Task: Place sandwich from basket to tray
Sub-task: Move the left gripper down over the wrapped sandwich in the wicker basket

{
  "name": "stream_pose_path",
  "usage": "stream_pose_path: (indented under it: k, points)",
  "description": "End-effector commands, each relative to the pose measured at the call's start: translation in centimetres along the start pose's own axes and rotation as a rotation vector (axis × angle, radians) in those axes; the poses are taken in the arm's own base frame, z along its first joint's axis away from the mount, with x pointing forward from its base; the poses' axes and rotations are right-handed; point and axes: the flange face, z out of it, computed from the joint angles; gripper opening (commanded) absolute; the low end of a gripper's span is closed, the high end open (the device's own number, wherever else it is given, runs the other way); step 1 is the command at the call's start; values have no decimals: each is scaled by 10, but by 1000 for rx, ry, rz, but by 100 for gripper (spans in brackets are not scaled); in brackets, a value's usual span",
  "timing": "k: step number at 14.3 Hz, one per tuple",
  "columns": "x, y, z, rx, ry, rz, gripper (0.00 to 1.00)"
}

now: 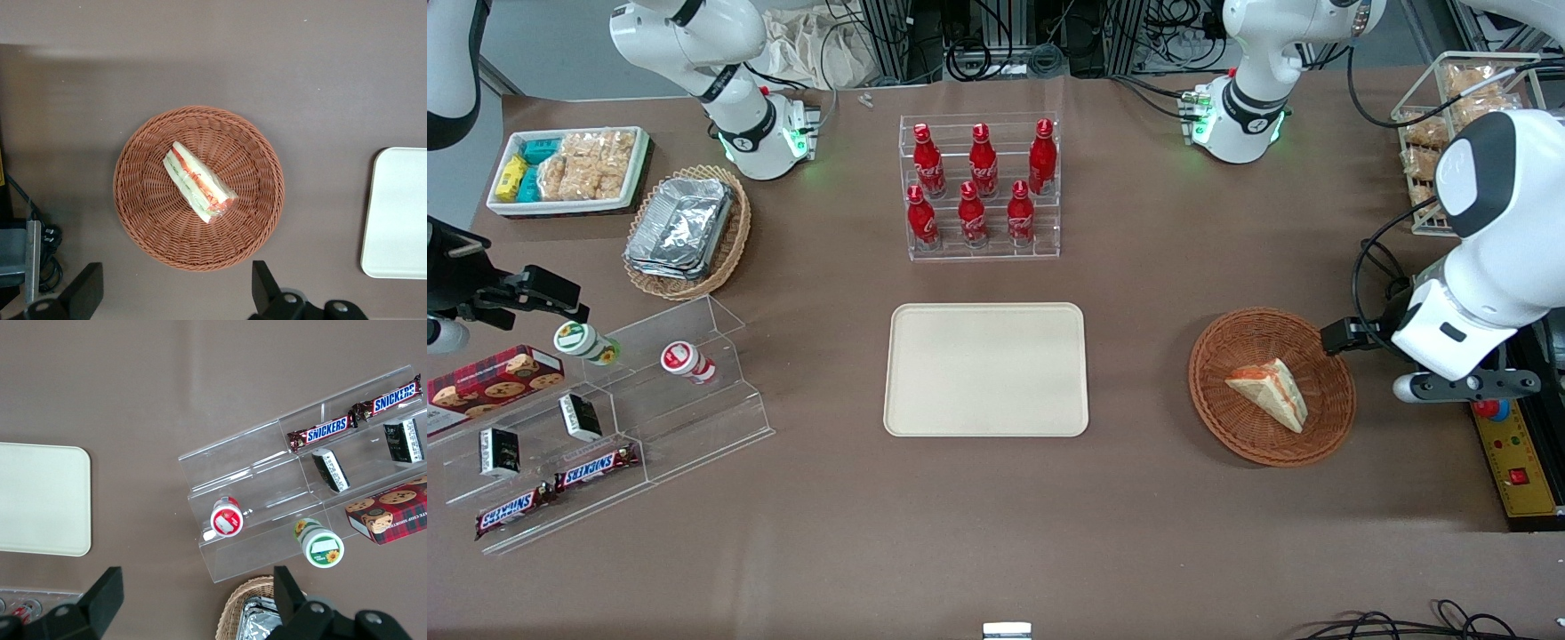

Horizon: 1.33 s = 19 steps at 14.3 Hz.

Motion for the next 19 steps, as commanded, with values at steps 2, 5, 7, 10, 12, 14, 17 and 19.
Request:
stream_pose_path:
  k: [2, 5, 7, 10, 12, 14, 17, 19]
  points:
    - [5, 3, -2, 5, -6, -5, 100]
    - [10, 14, 22, 21, -36, -136, 100]
    - [17, 15, 35, 14, -17, -202, 100]
    - [21, 12, 63, 2, -33, -317, 100]
    - [23, 10, 88, 12, -54, -457, 100]
    - [21, 10, 115, 10, -46, -551, 100]
    - [13, 10, 160, -5, 0, -647, 100]
    - [8, 12, 182, -8, 4, -651, 100]
